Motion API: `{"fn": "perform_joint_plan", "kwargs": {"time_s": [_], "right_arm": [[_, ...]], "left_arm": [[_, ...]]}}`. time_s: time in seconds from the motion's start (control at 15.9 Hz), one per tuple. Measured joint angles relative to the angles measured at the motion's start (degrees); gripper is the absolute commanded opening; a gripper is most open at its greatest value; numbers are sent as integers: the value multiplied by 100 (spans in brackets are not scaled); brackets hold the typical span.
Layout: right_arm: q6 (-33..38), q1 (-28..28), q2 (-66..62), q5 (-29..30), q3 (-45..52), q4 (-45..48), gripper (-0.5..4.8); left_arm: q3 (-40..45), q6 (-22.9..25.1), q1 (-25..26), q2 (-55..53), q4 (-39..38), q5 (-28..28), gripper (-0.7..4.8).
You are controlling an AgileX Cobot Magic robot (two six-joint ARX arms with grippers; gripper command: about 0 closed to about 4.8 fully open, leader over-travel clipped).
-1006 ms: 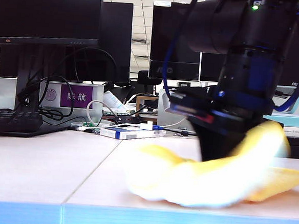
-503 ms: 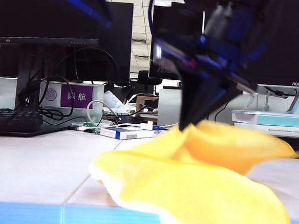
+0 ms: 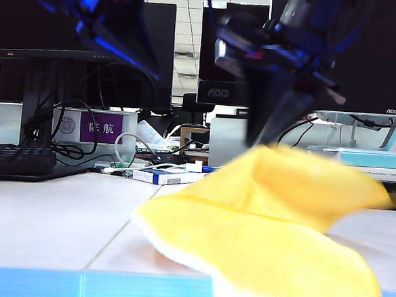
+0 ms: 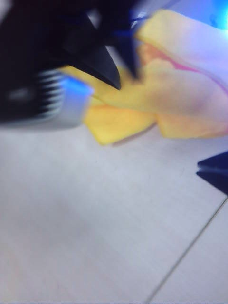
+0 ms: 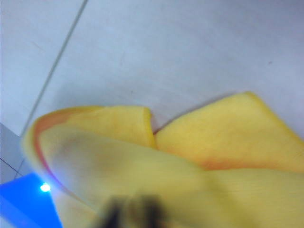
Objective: Wipe the table from front to back using the rag.
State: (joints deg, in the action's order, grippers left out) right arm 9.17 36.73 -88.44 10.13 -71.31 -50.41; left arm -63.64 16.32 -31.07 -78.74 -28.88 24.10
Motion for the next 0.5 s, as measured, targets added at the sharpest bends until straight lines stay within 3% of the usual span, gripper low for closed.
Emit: {"fn": "perform_joint_plan", "kwargs": {"time_s": [0.06,0.25,0.31,0.38,0.44,0.5], "right_arm": [[-50,-48,50,-4,-46,-26,3],[-63,-142,181,2,-59,2,160],[-61,-153,208,-2,-59,4,160],[-50,-160,234,7,-61,0,155],[-61,-164,267,4,-66,2,92],[-74,-162,284,13,-81,15,-11]], "left_arm": [[52,122,0,-76,85,72,-5],[249,282,9,-313,264,614,-5],[350,297,0,-363,422,841,-5],[481,238,-2,-396,616,970,-5],[595,160,-4,-426,748,1010,-1],[667,109,-2,-446,848,1027,37]]}}
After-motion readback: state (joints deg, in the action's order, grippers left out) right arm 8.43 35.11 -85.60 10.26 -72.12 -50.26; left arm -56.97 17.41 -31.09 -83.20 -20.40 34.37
